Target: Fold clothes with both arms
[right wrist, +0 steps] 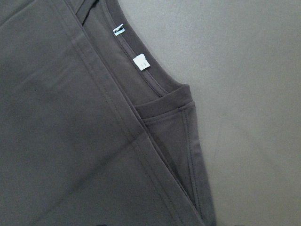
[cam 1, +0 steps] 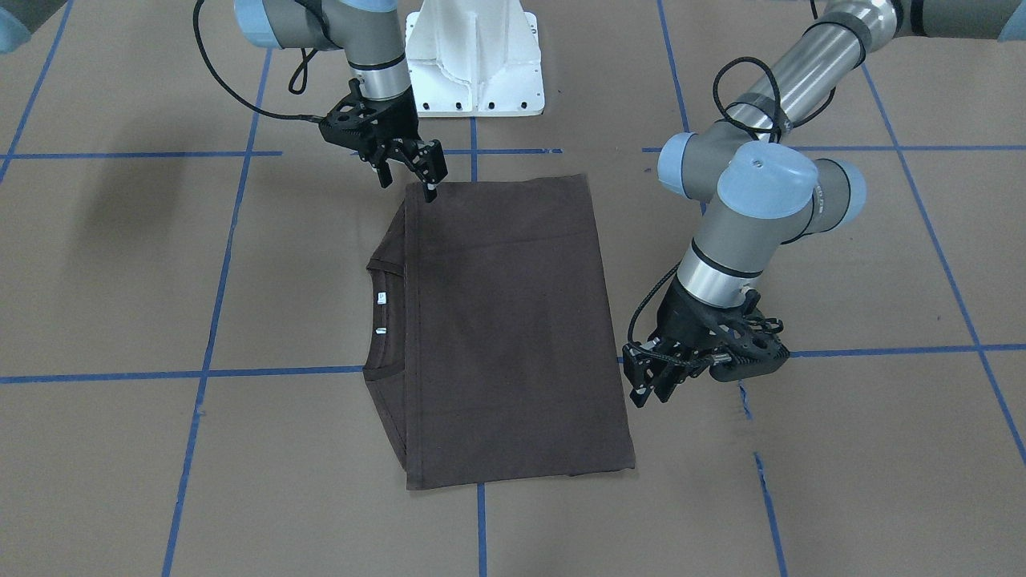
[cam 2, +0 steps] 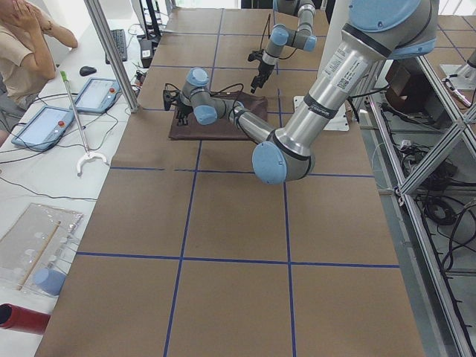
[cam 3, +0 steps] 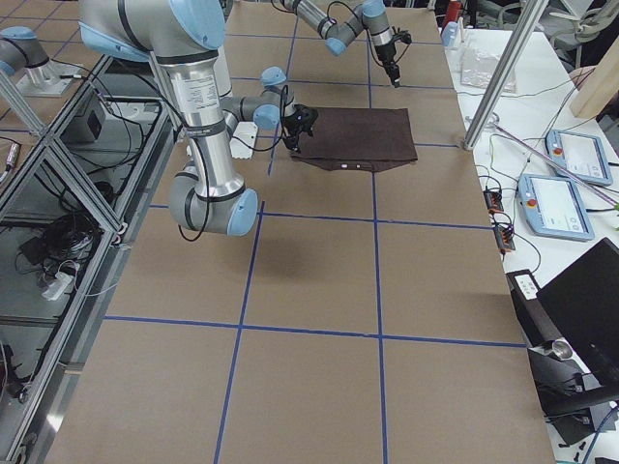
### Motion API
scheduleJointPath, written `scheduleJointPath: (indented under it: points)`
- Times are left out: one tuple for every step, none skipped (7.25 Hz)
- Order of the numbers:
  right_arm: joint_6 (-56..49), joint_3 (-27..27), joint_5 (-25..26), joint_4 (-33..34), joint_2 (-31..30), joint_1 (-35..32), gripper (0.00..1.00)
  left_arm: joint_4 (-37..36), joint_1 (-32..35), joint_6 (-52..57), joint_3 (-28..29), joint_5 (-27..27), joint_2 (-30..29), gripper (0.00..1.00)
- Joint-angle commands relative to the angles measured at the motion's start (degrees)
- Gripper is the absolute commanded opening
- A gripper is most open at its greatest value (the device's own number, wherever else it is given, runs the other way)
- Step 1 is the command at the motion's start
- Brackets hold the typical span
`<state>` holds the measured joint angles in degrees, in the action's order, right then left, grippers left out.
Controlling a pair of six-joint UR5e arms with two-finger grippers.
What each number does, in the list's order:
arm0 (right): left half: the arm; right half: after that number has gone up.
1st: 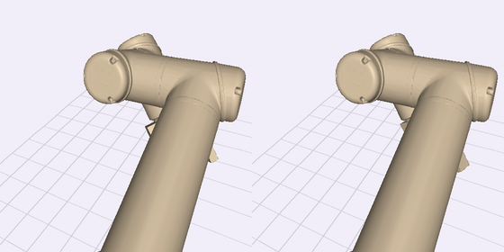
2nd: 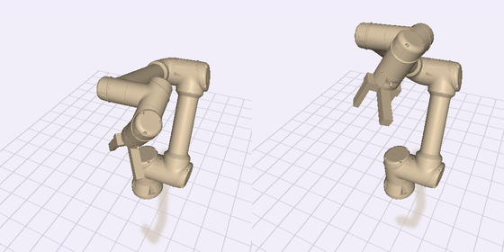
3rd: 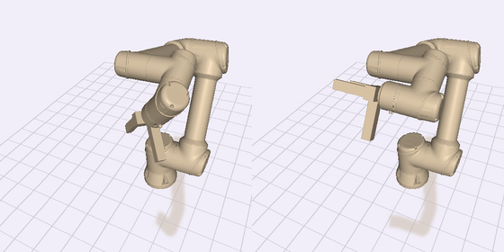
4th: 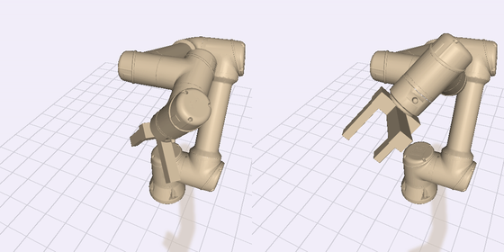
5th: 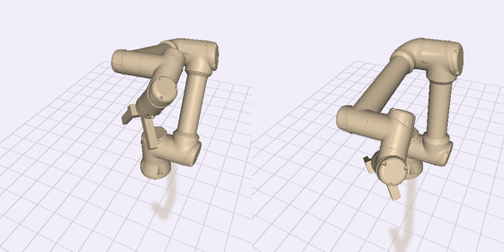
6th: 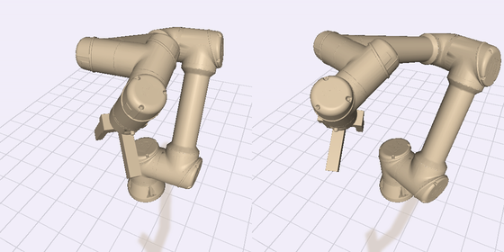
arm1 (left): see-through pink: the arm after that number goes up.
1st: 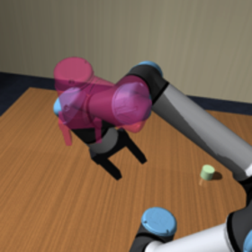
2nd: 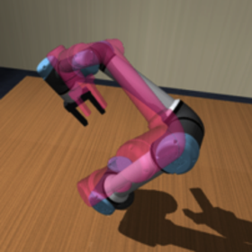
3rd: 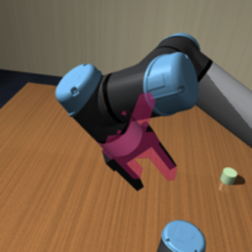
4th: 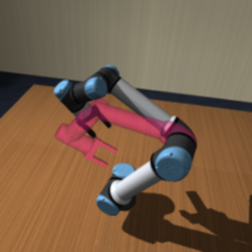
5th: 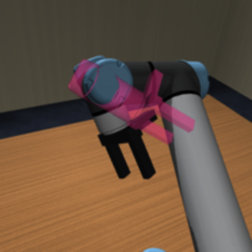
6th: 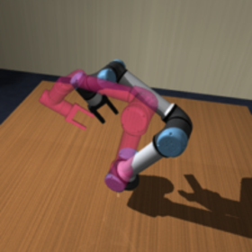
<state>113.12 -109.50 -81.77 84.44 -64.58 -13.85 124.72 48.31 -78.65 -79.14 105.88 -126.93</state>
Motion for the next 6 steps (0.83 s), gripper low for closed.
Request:
scheduleJointPath:
  points:
    - [0.18, 2.61, -0.06, 0.20, 1.30, 0.23, 0.79, 0.00, 0.03, -0.01, -0.48, 0.11, 0.37, 0.46]
    - [0.17, 4.02, -0.32, 0.20, 1.65, 0.40, 0.78, 0.09, 0.03, -0.01, -0.48, 0.11, 0.45, 0.46]
    - [0.17, 3.77, -1.46, 0.46, 1.65, 0.49, 0.78, 0.00, 0.03, -0.01, -0.48, 0.11, 0.45, 0.46]
    - [0.17, 3.68, -1.90, 0.99, 1.65, 0.84, 0.80, 0.00, 0.03, -0.01, -0.48, 0.11, 0.37, 0.46]
    - [0.17, 3.86, -1.99, 1.25, 1.39, 1.98, 0.81, -0.17, 0.03, -0.10, -0.57, 0.20, 0.36, 0.46]
    - [0.17, 3.86, -2.17, 1.17, 1.13, 2.42, 0.81, -0.17, 0.03, -0.18, -0.92, 0.11, 0.45, 0.47]
